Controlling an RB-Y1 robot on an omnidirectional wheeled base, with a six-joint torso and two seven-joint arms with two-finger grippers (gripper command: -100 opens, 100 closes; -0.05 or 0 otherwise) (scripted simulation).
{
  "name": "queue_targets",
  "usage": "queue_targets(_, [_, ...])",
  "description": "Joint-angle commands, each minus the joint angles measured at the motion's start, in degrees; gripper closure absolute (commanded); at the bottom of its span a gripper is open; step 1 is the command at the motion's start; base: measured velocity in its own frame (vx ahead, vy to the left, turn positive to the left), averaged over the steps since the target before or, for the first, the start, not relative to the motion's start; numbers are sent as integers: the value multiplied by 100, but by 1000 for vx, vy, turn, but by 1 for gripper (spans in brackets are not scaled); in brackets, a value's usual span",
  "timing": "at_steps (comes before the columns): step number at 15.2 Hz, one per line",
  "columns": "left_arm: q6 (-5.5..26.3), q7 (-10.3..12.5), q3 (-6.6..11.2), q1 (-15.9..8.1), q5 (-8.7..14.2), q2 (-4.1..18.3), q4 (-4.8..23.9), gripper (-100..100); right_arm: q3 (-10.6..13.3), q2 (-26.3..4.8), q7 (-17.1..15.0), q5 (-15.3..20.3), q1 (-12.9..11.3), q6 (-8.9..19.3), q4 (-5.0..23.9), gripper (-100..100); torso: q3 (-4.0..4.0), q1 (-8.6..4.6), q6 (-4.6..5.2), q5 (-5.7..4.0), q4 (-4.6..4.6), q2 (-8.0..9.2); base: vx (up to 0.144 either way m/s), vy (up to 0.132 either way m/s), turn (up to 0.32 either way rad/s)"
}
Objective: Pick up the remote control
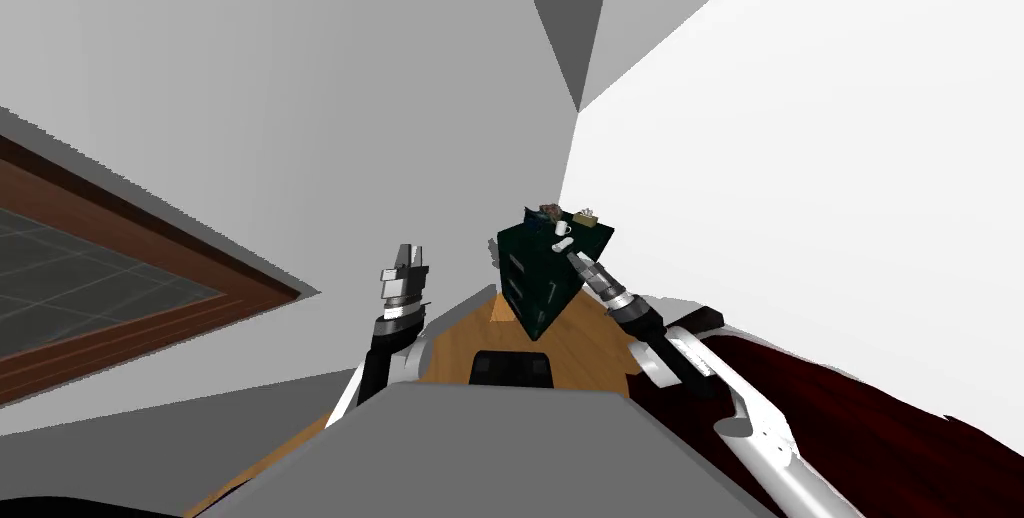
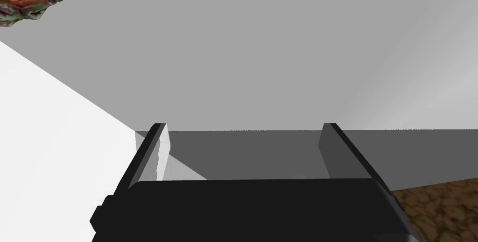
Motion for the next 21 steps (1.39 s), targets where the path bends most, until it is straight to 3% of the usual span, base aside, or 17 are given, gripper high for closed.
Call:
queue_targets(1, [0, 0, 0, 0, 0, 0, 0, 0, 27, -145, 67, 166, -26, -26, 85, -100, 0, 0, 0, 0, 0, 0, 6, 166, 243])
queue_targets(9, [0, 0, 2, 2, 0, 2, 0, 0, 240, -1148, 393, 924, -109, -181, 481, -100, -16, -53, 4, -12, -7, -26, 28, 114, 240])
queue_targets(11, [0, 0, 2, 2, 0, 2, 0, 0, 240, -1259, 393, 924, -109, -181, 481, -100, -14, -52, 4, -12, -6, -22, 19, 77, 128])
queue_targets(14, [0, 0, 2, 1, 0, 2, 0, 0, 397, -1695, 558, 1248, -102, -304, 664, -100, -10, -63, 5, -14, -4, -16, 14, 73, 187])
queue_targets(21, [0, 0, 3, 1, 0, 2, 0, 0, 600, -2528, 734, 1569, -60, -458, 859, -100, -10, -75, 6, -17, -5, -16, 20, 52, 139])
